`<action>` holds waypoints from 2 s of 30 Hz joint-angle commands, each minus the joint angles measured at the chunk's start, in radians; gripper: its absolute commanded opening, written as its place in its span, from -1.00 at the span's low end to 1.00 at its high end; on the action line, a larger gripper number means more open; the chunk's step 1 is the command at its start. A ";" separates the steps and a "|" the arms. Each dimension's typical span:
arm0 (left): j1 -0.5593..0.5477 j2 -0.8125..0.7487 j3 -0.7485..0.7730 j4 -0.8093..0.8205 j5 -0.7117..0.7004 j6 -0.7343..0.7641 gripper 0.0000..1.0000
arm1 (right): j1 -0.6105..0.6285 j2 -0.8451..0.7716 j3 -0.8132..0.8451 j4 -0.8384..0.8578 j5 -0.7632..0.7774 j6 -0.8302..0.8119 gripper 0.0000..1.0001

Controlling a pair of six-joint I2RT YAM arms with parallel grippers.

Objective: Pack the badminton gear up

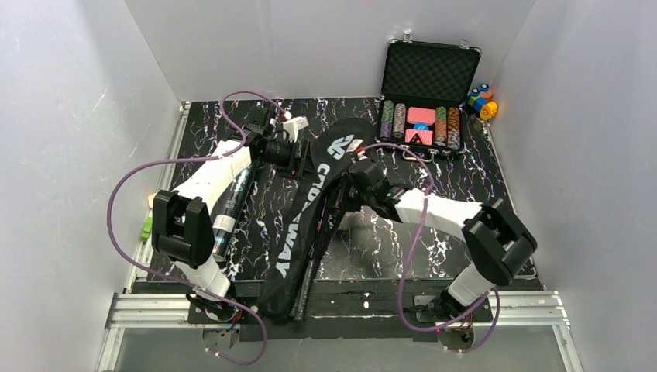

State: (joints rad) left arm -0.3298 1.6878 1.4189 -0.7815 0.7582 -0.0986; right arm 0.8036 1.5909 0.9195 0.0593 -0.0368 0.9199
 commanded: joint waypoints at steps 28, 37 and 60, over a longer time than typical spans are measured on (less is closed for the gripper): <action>-0.235 -0.316 -0.226 0.024 -0.114 0.294 0.50 | 0.009 -0.102 0.333 -0.260 -0.142 0.044 -0.97; -0.248 -0.333 -0.326 0.149 -0.190 0.211 -0.09 | 0.009 -0.077 0.306 -0.253 -0.171 0.085 -0.97; -0.309 -0.376 -0.311 0.152 -0.393 0.216 -1.00 | -0.146 -0.096 0.211 -0.276 -0.127 0.147 -0.14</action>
State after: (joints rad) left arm -0.6117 1.3579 1.0554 -0.6296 0.4019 0.0788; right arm 0.7166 1.5143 1.1374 -0.2501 -0.1806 1.0603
